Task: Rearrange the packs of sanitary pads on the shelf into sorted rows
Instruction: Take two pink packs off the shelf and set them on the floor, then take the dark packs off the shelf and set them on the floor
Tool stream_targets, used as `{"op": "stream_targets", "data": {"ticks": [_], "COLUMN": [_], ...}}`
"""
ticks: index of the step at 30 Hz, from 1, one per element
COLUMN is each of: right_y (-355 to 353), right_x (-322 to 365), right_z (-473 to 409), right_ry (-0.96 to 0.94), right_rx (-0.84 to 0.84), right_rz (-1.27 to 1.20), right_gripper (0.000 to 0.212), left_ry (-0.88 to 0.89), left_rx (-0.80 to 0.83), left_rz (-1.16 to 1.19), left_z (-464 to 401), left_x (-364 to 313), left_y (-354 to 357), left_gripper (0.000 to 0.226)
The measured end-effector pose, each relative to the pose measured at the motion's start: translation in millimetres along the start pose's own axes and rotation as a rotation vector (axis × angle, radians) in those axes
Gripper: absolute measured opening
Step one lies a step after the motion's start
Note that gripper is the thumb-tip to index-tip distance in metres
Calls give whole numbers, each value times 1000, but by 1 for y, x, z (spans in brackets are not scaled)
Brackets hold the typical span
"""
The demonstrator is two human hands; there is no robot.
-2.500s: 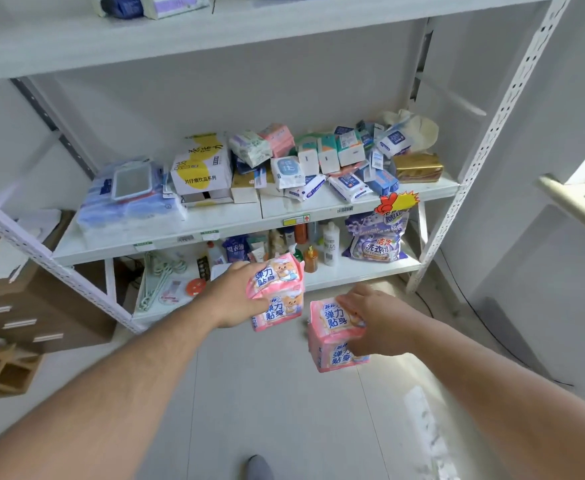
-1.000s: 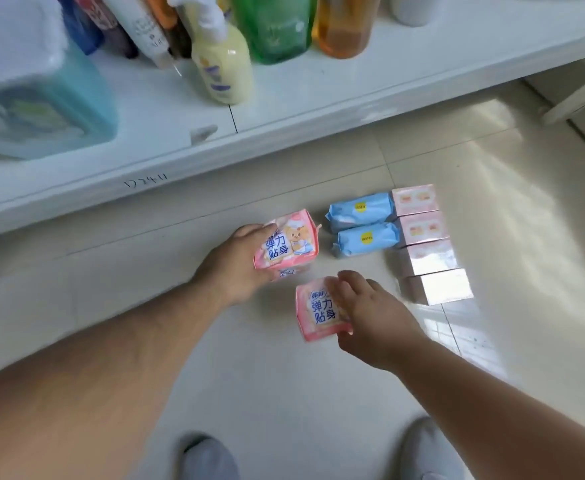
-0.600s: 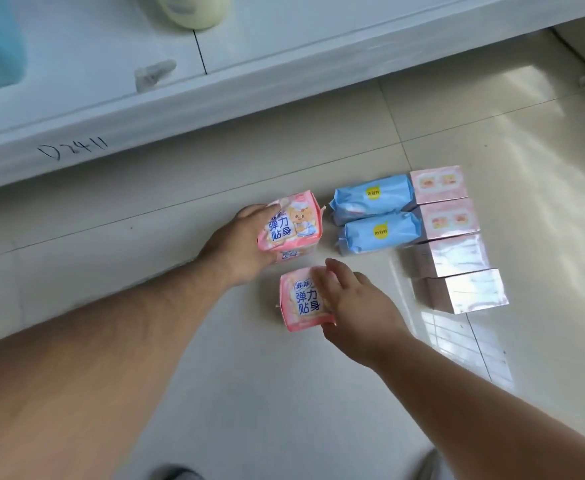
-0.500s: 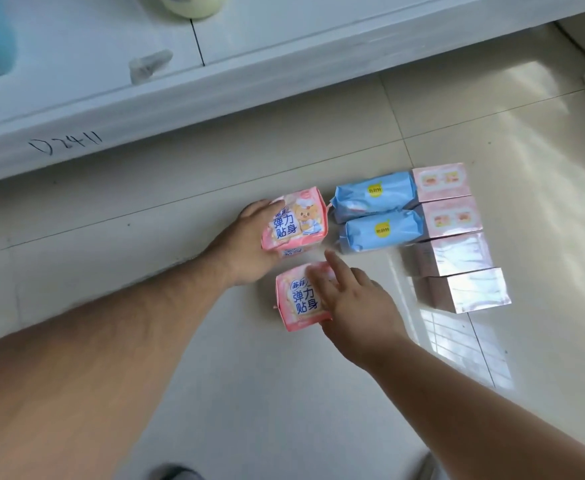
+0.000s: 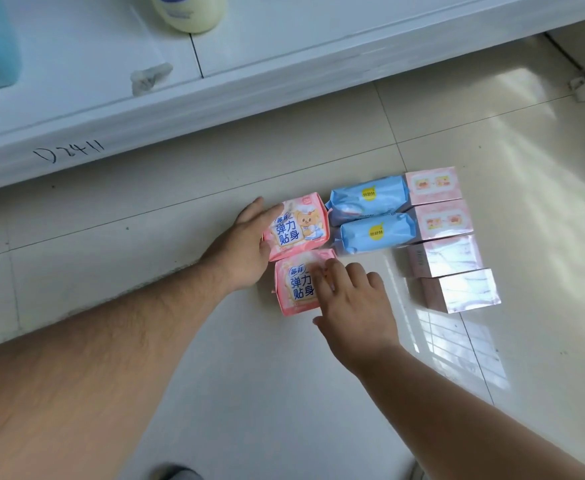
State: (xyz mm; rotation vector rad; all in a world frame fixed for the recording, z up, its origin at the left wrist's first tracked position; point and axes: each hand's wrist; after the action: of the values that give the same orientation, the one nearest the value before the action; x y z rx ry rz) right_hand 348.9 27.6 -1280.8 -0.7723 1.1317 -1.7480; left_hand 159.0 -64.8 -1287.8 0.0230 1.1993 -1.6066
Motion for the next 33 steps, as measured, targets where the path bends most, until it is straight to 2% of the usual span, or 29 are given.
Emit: {"op": "stream_targets", "data": {"ticks": [4,8,13,17,25,33], "right_y": [-24,-80,-207,-323,-557,-697], "right_x": [-3,-11,-30,-42,-66,-61], "right_z": [34,72,111,143,258,356], "right_ry": [-7,32,67,62,-12,-42], "right_rx": [55,109,201,232,126,11], "right_rz": [-18,-47,-105,-124,-124,-56], "right_gripper": [84,76,73,75,76,74], "left_ry": [-55,-83,-111,-145,-147,-61], "left_rx": [-67,-33,52,72,-52,-189], "left_rz": [-85,-224,-406,-435,-417,-455], "left_z": [36,96,177,246,402,505], "left_x": [-22,-66,-156,-239,-410,-501], "left_y": [-23,-65,-138,-202,-334,-412], "left_gripper": [63,63,67,68,64,65]}}
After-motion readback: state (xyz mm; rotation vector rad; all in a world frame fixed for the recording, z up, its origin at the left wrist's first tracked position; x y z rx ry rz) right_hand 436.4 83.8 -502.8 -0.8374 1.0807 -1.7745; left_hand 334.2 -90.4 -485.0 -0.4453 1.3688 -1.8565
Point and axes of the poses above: each hand's wrist, its own z-axis away from the middle knuckle, its own y-axis out of the palm, x = y × z, and after that the axes turned 3 degrees about y, right-handed
